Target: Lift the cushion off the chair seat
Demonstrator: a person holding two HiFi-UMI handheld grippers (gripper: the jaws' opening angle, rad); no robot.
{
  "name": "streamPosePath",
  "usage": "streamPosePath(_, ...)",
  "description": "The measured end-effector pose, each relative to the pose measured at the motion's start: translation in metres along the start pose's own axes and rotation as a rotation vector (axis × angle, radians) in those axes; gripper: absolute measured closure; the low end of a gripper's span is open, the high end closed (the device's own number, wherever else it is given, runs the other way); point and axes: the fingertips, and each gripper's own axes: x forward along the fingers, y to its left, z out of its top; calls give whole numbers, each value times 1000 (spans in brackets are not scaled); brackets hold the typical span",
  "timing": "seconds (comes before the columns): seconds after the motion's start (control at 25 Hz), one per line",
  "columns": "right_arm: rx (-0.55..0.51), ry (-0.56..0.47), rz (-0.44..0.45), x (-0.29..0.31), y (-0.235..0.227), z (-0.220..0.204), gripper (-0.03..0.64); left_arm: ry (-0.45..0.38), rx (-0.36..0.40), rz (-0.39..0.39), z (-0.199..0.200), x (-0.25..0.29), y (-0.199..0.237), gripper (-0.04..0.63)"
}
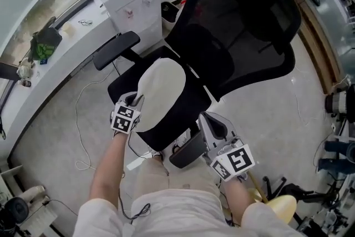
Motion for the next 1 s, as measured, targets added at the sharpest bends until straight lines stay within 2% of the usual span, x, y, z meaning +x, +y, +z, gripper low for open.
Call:
streamPosePath(0.08,-10,-8,2,-3,2,10,617,-21,-12,12,9,-10,1,531)
streamPosePath(0.36,-52,-17,24,-16,18,34,617,-135,-146,76,48,-45,-16,528)
streamPosePath(0.64,-83,-83,57,-23,35,64,615,-235,-131,160,93,-88,-9,522)
streamPosePath(1.0,-102,-127,5,-32,19,94,615,-384,-155,261,145,-155,19,522)
